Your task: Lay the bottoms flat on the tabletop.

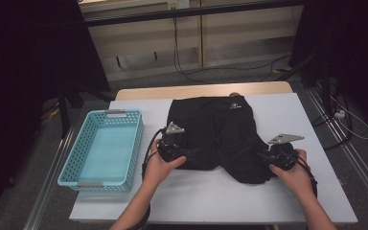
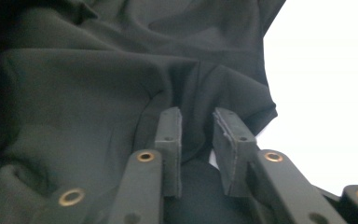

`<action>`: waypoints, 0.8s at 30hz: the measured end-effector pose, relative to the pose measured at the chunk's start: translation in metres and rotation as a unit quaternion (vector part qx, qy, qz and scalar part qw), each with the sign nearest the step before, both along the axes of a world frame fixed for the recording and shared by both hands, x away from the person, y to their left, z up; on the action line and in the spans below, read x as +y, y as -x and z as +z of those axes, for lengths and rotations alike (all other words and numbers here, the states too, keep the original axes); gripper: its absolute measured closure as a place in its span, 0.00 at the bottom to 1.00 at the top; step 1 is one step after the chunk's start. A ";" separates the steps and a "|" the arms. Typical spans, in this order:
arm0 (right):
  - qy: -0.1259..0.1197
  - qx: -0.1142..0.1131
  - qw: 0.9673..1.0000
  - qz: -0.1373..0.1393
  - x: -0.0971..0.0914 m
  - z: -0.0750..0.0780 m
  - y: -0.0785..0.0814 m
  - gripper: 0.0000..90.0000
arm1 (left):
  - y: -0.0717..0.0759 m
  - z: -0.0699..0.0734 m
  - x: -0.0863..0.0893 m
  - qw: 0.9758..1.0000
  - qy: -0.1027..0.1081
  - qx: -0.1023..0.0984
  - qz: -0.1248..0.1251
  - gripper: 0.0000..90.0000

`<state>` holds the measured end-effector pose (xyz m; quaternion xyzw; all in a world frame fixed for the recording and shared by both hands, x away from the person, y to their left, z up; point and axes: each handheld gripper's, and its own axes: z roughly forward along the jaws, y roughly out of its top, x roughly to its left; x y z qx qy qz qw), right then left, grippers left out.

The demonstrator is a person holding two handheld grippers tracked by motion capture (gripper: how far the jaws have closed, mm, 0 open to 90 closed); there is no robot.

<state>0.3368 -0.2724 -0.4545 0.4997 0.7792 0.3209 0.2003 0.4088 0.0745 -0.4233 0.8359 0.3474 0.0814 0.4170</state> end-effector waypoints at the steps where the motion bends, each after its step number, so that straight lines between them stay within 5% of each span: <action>1: -0.003 0.001 1.000 -0.001 0.000 0.000 0.000 0.82 | 0.001 0.000 -0.002 1.000 0.001 0.000 -0.004 0.13; 8: -0.020 0.009 1.000 0.012 0.000 0.000 0.004 0.97 | 0.014 0.000 -0.029 0.998 0.025 0.008 -0.058 0.10; 16: -0.039 0.003 0.999 0.019 0.000 0.001 0.007 0.99 | 0.031 -0.009 -0.067 0.995 -0.003 -0.026 -0.093 0.23; 24: -0.048 0.001 0.999 0.022 0.002 0.003 0.009 1.00 | 0.040 -0.023 -0.089 0.994 -0.020 -0.018 -0.108 0.34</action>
